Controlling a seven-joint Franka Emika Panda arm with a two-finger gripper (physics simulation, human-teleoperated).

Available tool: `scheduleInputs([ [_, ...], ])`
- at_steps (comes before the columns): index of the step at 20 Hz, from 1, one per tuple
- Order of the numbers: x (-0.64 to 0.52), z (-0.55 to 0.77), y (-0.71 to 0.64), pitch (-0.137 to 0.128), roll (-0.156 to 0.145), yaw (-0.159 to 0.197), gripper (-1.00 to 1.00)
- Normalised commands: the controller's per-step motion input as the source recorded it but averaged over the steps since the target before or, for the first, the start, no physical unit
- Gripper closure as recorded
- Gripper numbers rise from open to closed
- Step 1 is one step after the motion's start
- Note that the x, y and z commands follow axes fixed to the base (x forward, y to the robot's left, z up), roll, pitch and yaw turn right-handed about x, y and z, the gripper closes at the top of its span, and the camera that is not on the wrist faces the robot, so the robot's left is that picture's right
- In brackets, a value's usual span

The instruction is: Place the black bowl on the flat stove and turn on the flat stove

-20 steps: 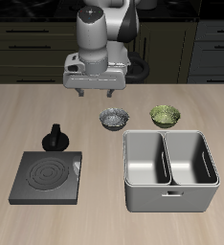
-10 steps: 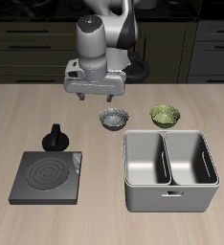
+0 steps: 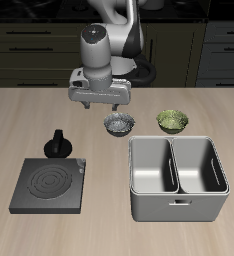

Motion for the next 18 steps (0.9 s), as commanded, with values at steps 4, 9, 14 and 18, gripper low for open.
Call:
scheduleInputs([
  [4,-0.02,-0.21,0.15,0.036,0.025,-0.004,-1.0],
  [9,0.02,-0.21,0.16,0.037,0.027,-0.007,-1.0],
  [14,0.04,-0.21,0.05,0.039,0.011,0.0,-1.0],
  [18,0.04,-0.24,-0.04,0.04,0.0,-0.007,-1.0],
])
